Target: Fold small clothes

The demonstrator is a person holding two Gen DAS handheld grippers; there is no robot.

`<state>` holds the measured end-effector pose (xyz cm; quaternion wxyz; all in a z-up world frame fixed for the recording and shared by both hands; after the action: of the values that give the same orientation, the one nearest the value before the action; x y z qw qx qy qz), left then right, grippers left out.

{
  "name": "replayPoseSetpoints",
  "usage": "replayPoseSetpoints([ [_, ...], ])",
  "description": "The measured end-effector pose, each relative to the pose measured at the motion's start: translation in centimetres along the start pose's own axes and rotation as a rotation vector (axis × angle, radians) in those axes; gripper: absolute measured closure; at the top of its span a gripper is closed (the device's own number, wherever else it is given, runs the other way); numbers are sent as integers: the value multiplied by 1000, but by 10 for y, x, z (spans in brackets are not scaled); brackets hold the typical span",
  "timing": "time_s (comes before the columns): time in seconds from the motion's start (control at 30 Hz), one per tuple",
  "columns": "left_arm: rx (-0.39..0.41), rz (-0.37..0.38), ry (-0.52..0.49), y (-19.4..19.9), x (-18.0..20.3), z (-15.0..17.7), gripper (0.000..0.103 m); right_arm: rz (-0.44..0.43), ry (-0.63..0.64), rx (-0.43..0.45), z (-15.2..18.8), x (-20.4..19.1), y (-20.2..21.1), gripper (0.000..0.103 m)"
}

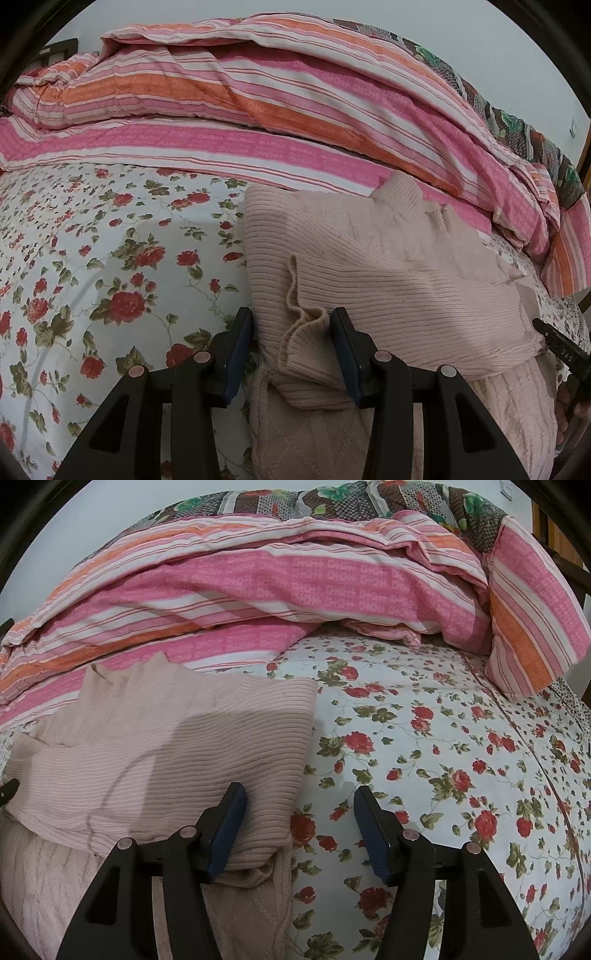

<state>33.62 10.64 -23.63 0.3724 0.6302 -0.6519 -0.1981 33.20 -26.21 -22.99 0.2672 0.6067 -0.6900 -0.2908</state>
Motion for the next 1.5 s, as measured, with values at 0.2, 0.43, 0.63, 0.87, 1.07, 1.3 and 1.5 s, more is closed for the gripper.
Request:
replayPoseSetpoints([
  [0.2,0,-1,-2,0,0,0,61,-1,-1,0,0,-1,0,43],
  [0.43,0,1,-1,0,-1,0,61,-14,-14,-3,0,1,-1,43],
  [0.63,0,0,-2,0,-1,0,61,-14,-15,-4,0,0,0,43],
  [0.87,-1,-1,-3,0,0,0,60,-13,-14,-4,0,1,0,43],
  [1.07,1,14,-11,2,2,1,54,-16,-16,-4,0,1,0,43],
  [1.3,-15,72,-38,8,10,8,34,-69,-18,-14,0,-5,1,43],
  [1.5,1,68,-40,32,6,22,33,-121,-30,-56,3,-2,11,41],
])
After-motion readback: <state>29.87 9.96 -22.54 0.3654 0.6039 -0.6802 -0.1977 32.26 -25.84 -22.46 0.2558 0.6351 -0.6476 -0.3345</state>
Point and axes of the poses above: each gripper's, at about its wrist camera, not at the fingertips, and y roughly against the way its jaws point, x to its right, z to its underside, the point moved 8 cm from there along -y, roughly the way its jaws point, and after that the axes turned 1 degree about -x, right-handed, at the moved point
